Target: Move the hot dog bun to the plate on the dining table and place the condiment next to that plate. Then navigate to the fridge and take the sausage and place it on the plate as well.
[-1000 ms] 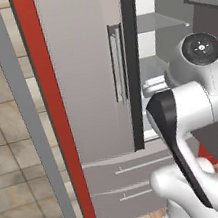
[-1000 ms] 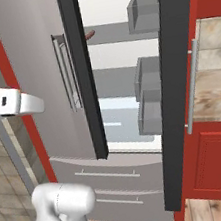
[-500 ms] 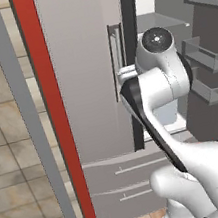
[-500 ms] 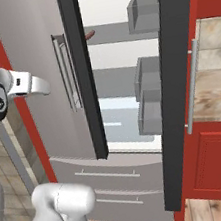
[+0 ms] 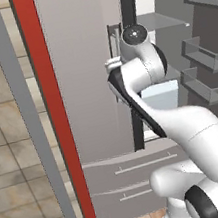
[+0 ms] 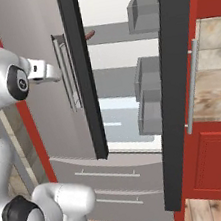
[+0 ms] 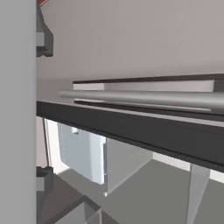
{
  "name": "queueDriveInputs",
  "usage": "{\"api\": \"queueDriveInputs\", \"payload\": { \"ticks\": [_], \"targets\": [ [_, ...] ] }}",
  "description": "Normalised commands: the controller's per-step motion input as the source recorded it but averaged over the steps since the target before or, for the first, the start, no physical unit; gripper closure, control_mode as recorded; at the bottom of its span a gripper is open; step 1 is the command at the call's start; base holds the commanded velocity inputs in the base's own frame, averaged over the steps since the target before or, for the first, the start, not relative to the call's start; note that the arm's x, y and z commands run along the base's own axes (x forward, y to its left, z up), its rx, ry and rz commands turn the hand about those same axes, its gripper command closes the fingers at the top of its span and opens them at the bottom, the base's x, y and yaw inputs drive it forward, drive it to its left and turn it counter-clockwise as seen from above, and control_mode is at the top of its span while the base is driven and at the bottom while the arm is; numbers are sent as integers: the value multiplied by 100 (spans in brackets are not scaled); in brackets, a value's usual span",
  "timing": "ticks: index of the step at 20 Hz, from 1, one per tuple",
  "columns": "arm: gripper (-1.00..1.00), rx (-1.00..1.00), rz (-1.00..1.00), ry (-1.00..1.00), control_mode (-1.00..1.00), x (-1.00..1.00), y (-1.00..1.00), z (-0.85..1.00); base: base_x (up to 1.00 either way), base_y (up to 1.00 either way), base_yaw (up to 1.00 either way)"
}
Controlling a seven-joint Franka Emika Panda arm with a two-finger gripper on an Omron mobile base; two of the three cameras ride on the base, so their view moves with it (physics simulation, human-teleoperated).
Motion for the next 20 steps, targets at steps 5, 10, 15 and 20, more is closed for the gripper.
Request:
{"api": "queueDriveInputs", "payload": {
  "ticks": [5,10,15,20],
  "targets": [
    [-100,1,0,0,-100,71,0,-22,0,0,0],
    [-100,3,0,-5,-100,49,-2,-29,0,0,0],
    [-100,2,1,-11,-100,45,-12,-25,0,0,0],
    [-100,2,2,-4,-100,44,-12,-20,0,0,0]
  ]
}}
